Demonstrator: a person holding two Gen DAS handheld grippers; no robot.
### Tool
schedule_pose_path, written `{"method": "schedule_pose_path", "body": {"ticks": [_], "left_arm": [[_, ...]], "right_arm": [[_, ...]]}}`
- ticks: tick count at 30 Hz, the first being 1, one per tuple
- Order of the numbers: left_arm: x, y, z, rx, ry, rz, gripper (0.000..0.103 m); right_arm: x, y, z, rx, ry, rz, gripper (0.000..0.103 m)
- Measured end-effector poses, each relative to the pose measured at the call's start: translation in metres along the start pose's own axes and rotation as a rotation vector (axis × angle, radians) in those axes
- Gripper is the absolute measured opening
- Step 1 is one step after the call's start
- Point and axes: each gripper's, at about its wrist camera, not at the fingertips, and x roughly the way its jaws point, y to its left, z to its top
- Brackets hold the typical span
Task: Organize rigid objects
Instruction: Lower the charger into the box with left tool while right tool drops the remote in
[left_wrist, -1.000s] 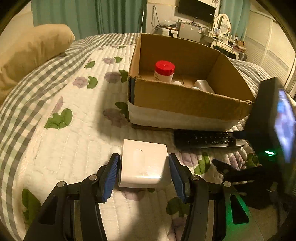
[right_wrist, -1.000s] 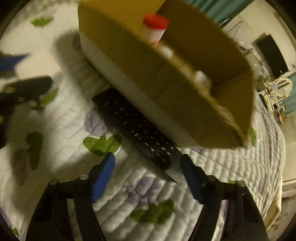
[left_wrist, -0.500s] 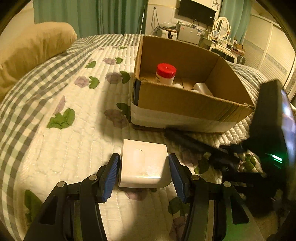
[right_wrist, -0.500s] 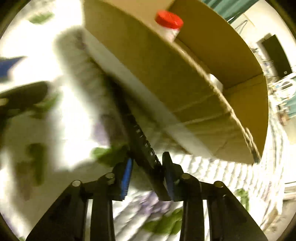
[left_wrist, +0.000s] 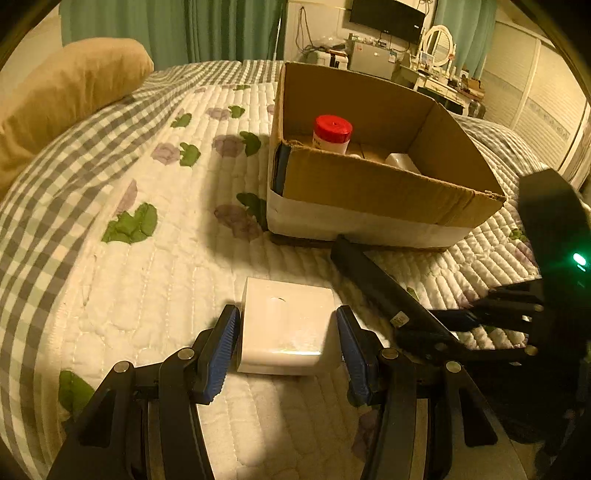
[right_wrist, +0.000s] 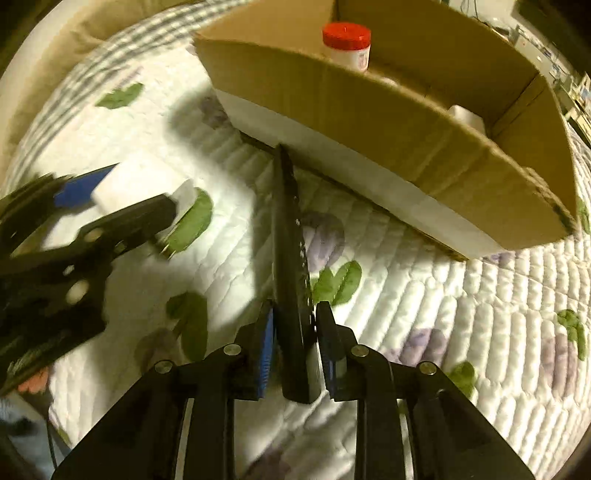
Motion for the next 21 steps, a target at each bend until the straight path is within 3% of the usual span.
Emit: {"method": "schedule_pose_path", "body": {"ticks": [6,9,16,21], "left_arm": [[0.001,0.001,-0.001,0.0,0.006,-0.01,0.054],[-0.005,0.002,-0.001,0.0,-0.006,-0.037,0.054],[-0.023,-0.002,-0.001,0.018,-0.044,-0.06,0.054],[-0.053,-0.011,0.016,0.034,-0.11,-0.098,0.054]], "right_arm": [[0.016,-0.003,0.027,0.032,-0.014,0.002,0.023],[0.006,0.005,0.023,0.008,-0.051,-0.02,0.021],[-0.064,0.003,-0.007,0.041,-0.203,0.008,0.019],[-0.123,-0.014,-0.005,0.066,-0.326,0.013,0.018]]}}
